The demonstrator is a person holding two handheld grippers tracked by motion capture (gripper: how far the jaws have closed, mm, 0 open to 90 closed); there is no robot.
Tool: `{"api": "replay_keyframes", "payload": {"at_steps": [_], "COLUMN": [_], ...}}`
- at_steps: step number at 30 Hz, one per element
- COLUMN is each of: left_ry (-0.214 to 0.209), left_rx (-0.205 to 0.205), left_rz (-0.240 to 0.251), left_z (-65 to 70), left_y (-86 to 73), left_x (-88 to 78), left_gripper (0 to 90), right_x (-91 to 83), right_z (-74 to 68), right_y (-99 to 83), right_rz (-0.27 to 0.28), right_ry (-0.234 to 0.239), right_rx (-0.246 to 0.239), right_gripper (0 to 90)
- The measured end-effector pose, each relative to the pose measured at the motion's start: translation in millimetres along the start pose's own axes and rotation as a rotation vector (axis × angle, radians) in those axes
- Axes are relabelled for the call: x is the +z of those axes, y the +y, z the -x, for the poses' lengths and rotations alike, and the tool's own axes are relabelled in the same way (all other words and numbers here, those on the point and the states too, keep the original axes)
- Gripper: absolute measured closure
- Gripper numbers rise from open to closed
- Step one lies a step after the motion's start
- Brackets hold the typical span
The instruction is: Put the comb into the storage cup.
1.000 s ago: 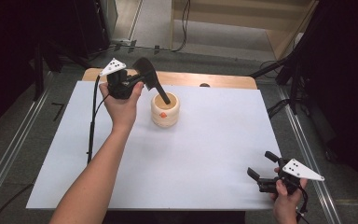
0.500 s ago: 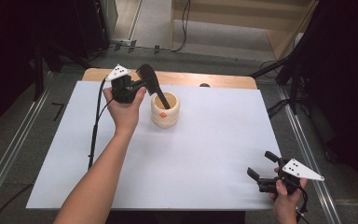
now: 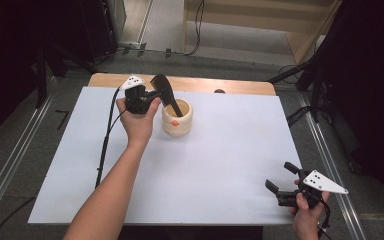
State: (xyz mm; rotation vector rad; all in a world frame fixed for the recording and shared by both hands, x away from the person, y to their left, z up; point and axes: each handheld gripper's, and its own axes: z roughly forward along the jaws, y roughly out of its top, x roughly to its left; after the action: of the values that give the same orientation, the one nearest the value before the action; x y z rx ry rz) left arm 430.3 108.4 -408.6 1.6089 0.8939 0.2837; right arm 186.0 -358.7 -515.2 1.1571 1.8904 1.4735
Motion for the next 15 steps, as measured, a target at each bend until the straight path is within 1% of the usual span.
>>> {"api": "replay_keyframes", "payload": {"at_steps": [2,10,13,15], "left_ry": [0.004,0.000,0.000,0.001], "left_rx": [-0.002,-0.022,-0.028,-0.028], "left_rz": [-0.004,-0.008,-0.014,-0.019], "left_z": [0.0,-1.1,-1.6,-1.4], "left_y": [-1.3,-7.8,-10.0,-11.3], "left_x": [1.2,5.6,7.0,8.3], "left_gripper": [85.8,85.8,85.8,85.8], "right_x": [0.0,-0.1,0.0,0.2], "right_z": [-0.2,-0.2,-0.5,-0.6], "right_y": [0.1,0.1,0.0,0.0], "right_rz": [-0.001,0.000,-0.002,-0.001], "right_ry": [0.000,-0.001,-0.001,-0.001], "right_rx": [0.001,-0.008,-0.004,-0.006], "right_gripper": [0.0,0.0,0.0,0.0]}}
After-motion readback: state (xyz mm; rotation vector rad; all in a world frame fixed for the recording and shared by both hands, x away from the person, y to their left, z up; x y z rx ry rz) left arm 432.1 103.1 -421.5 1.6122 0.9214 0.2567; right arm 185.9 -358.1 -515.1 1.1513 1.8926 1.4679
